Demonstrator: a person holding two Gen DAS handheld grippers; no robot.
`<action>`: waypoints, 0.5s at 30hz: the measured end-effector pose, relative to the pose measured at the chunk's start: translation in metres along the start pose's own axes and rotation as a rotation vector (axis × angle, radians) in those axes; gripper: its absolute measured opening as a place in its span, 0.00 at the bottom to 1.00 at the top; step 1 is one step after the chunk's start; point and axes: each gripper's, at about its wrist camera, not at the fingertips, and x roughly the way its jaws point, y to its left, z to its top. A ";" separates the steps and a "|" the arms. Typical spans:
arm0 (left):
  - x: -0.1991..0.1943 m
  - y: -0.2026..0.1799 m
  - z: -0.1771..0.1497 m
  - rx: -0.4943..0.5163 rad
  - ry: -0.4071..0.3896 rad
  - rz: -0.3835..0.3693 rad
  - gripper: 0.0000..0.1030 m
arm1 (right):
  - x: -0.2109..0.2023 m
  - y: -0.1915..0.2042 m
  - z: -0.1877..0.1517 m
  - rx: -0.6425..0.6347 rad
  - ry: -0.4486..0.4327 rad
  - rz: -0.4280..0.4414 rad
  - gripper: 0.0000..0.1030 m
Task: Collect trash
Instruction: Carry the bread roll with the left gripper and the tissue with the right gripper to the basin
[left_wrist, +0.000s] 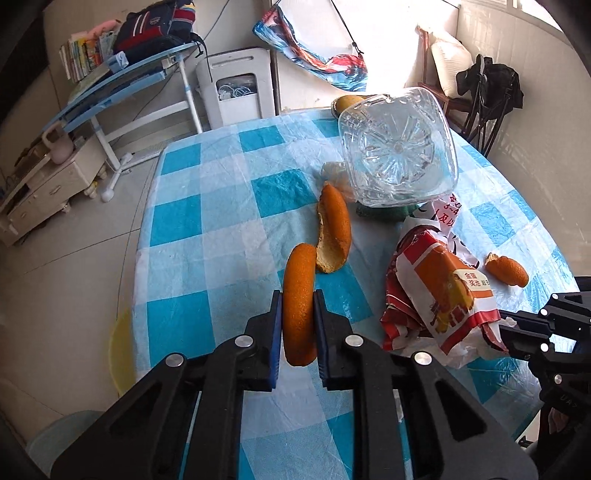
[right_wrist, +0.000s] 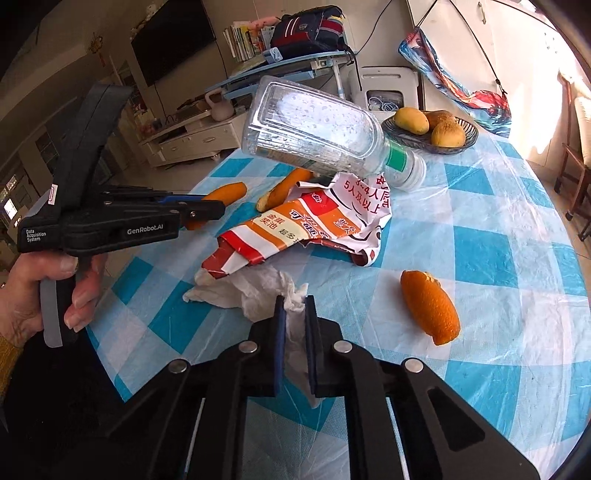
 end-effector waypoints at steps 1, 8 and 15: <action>-0.003 0.003 0.000 -0.009 -0.007 0.003 0.15 | -0.002 0.001 0.002 -0.002 -0.005 0.005 0.10; -0.015 0.016 0.000 -0.049 -0.041 0.036 0.15 | -0.009 0.021 0.000 -0.051 -0.007 -0.003 0.10; -0.025 0.030 -0.002 -0.099 -0.059 0.048 0.15 | -0.020 0.058 0.003 -0.196 -0.011 -0.058 0.10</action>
